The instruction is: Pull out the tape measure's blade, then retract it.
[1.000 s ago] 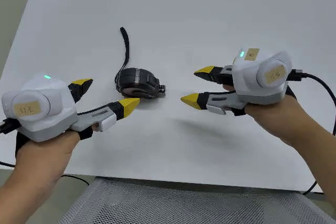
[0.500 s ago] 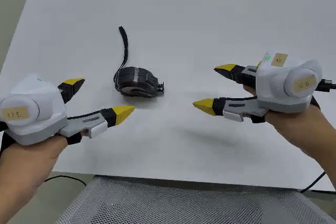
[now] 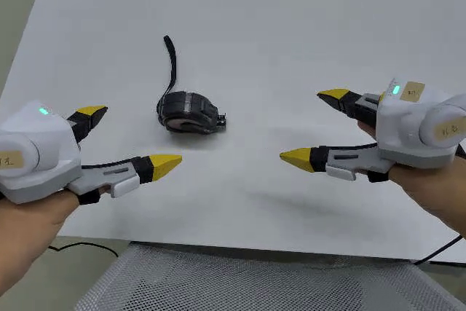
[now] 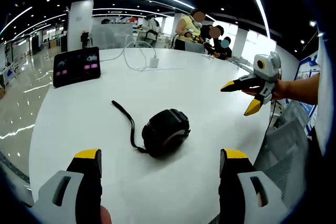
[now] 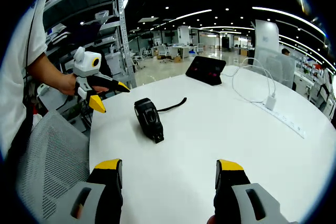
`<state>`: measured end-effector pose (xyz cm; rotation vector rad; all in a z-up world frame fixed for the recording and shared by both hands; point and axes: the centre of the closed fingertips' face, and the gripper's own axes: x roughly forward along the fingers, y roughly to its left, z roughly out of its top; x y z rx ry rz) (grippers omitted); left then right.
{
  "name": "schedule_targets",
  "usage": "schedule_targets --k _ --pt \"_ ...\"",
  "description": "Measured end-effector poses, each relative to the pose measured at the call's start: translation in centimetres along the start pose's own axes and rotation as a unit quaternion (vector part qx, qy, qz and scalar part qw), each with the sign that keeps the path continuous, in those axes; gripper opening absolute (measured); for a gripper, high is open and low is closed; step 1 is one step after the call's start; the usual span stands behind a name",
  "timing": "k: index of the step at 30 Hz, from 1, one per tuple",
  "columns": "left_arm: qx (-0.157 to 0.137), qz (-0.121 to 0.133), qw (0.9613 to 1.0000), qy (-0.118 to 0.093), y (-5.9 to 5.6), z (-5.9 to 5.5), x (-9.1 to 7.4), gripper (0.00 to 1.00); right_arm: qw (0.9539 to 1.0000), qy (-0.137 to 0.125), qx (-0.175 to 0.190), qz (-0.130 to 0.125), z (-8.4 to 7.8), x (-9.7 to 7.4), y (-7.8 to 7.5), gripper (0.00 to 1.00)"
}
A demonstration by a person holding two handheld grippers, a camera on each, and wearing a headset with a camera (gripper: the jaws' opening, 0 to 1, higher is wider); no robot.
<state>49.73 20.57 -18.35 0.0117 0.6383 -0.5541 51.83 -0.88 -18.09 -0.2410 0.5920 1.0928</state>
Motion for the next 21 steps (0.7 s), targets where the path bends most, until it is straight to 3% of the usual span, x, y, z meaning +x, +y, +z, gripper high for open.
schedule_targets --k 15,21 --pt "0.023 -0.019 0.9993 0.022 0.1 -1.2 -1.5 0.96 0.9998 0.017 0.002 -0.006 -1.6 -2.8 0.2 0.85" --pt "0.029 -0.021 0.9990 0.028 -0.1 -1.7 -2.1 0.96 0.9995 0.032 0.001 -0.010 -3.1 -4.1 0.5 0.89"
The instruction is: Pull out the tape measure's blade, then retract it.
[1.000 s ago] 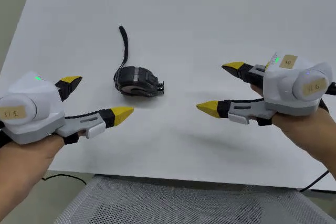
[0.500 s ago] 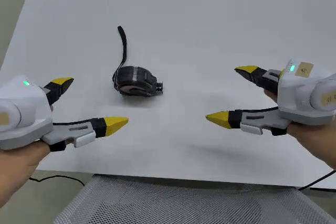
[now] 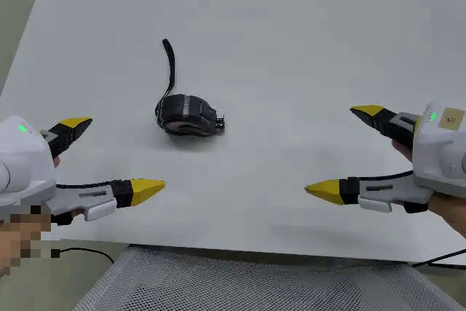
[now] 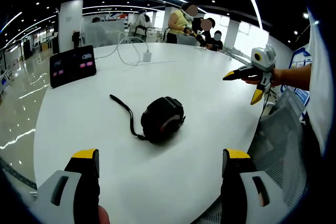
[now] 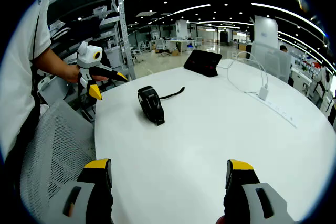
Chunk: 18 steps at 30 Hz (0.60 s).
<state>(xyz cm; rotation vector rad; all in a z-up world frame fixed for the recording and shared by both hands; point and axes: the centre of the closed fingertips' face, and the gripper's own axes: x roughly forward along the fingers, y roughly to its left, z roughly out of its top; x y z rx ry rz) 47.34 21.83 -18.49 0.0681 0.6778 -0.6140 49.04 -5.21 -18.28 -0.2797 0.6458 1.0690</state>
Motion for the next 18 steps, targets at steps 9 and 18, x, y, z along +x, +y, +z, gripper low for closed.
schedule_targets --k 9,18 --pt "0.015 -0.005 0.9997 0.017 -0.4 -1.2 -0.9 0.96 0.9998 0.020 0.000 -0.003 -2.2 -1.8 0.4 0.94" --pt "0.032 -0.012 0.9991 0.026 -0.5 -1.7 -1.2 0.96 0.9997 0.019 0.006 -0.012 -3.1 -3.1 0.4 0.96"
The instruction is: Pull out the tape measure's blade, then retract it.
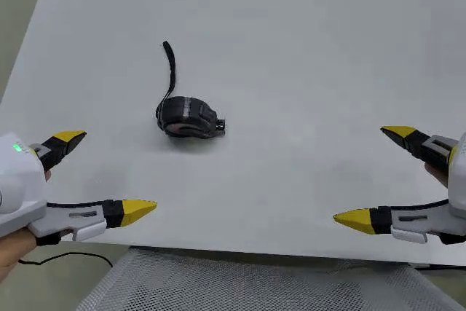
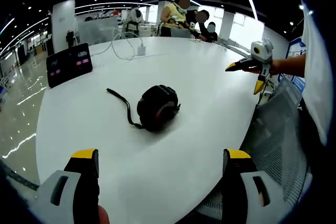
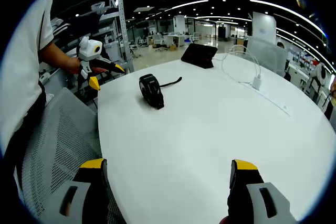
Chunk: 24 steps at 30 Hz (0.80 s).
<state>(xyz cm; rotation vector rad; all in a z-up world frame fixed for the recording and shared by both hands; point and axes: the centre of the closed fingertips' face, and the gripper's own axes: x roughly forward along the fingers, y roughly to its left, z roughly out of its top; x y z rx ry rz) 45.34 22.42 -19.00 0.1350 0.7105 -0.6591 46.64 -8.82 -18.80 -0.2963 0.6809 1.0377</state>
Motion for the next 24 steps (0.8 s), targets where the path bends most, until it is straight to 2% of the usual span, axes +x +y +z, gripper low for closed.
schedule_targets --k 3,7,12,24 --pt "0.016 0.000 0.9999 0.004 -0.1 -0.2 -0.2 0.96 1.0000 0.001 -0.002 -0.009 -0.4 -0.3 -0.1 0.97" --pt "0.022 -0.002 0.9997 0.007 -0.2 -0.5 -0.3 0.96 0.9999 -0.001 0.002 -0.014 -0.7 -0.8 0.0 0.99" --pt "0.029 -0.006 0.9995 0.009 -0.6 -0.7 -0.3 0.97 0.9998 0.008 -0.003 -0.018 -1.6 -0.8 0.1 0.99" --pt "0.028 -0.010 0.9995 0.008 -0.8 -0.8 -0.4 0.97 0.9995 -0.007 0.016 -0.026 -1.6 -1.4 0.0 0.99"
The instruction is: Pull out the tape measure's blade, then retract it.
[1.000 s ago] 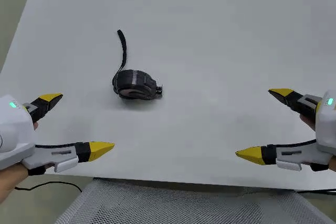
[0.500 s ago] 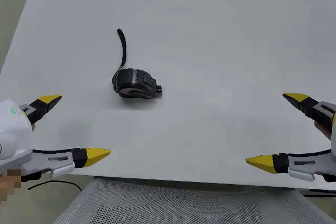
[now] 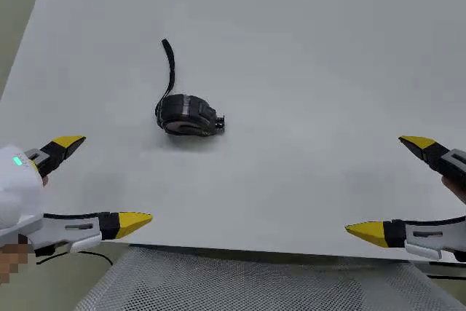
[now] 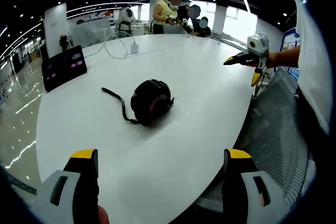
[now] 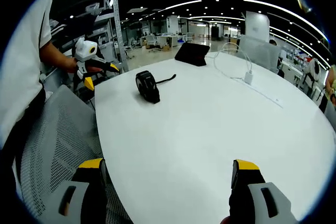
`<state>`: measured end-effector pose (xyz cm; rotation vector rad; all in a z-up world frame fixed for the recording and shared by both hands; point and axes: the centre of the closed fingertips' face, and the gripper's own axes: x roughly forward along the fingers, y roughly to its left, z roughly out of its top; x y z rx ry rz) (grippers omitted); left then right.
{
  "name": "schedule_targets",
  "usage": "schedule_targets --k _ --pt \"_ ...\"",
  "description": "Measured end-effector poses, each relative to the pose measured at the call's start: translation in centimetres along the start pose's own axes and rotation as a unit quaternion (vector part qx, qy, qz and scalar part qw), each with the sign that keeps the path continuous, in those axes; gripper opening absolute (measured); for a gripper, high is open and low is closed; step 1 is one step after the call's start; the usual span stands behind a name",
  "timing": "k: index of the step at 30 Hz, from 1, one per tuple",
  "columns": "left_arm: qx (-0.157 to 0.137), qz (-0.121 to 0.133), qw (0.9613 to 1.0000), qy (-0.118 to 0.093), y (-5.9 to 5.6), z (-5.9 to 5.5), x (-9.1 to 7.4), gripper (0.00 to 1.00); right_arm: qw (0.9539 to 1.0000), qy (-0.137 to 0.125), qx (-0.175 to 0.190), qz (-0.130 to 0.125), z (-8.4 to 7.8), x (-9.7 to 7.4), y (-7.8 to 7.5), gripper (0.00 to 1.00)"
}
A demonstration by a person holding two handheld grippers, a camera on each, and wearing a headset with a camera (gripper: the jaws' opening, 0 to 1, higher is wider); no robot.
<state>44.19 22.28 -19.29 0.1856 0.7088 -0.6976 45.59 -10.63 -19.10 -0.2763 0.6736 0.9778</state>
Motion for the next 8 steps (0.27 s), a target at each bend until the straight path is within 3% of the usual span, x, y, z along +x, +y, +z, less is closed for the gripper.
schedule_targets --k 8 --pt "-0.003 -0.001 1.0000 -0.004 -0.26 0.12 0.14 0.97 0.9999 -0.012 0.009 -0.003 0.40 0.04 -0.11 0.99"
